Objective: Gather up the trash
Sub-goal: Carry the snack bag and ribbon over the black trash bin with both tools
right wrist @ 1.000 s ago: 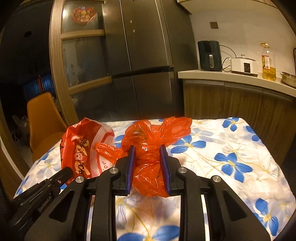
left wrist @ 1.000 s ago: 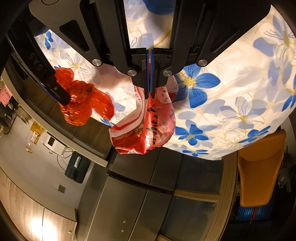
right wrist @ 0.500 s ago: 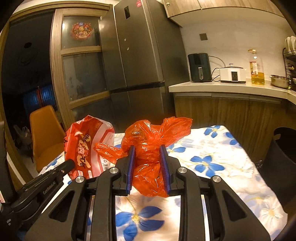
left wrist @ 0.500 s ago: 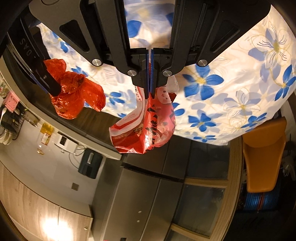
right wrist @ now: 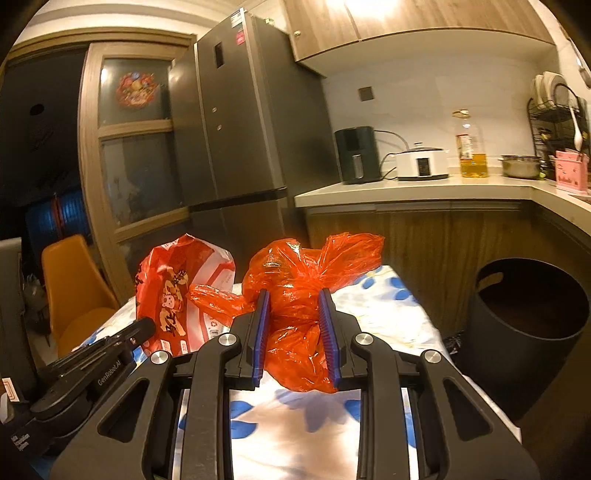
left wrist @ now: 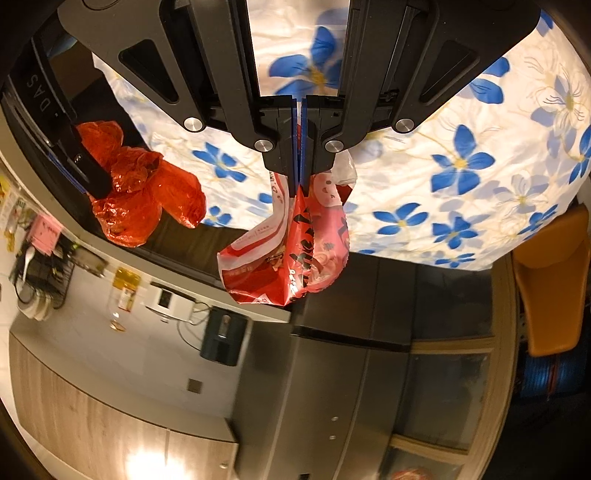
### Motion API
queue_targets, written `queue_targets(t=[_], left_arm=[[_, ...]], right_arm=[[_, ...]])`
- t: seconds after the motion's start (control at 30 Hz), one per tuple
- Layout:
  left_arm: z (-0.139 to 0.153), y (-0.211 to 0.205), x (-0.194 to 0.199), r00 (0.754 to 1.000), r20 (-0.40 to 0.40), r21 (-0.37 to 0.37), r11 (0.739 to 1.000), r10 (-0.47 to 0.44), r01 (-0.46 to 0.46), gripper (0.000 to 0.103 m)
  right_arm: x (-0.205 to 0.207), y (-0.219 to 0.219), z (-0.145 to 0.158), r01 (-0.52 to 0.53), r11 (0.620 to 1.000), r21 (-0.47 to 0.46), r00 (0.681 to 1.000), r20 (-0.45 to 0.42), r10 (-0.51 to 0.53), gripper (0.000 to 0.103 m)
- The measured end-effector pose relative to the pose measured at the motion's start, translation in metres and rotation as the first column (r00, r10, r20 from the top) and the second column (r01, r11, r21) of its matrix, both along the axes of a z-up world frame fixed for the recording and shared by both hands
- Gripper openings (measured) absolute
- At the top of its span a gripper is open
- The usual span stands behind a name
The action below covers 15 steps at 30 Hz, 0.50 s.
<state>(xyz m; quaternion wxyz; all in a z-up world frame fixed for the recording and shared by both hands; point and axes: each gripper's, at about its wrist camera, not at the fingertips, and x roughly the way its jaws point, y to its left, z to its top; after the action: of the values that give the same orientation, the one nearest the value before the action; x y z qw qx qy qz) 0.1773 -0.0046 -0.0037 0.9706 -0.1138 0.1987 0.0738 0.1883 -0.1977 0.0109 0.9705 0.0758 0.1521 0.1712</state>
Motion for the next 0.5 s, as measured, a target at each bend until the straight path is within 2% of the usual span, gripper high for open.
queue_targets(t=[0.5], left_arm=[[0.007, -0.087, 0.025, 0.988, 0.005, 0.05, 0.987, -0.156, 0.156, 0.0]], right_arm=[[-0.001, -0.086, 0.003, 0.167, 0.985, 0.04, 0.986, 0.019, -0.168, 0.027]])
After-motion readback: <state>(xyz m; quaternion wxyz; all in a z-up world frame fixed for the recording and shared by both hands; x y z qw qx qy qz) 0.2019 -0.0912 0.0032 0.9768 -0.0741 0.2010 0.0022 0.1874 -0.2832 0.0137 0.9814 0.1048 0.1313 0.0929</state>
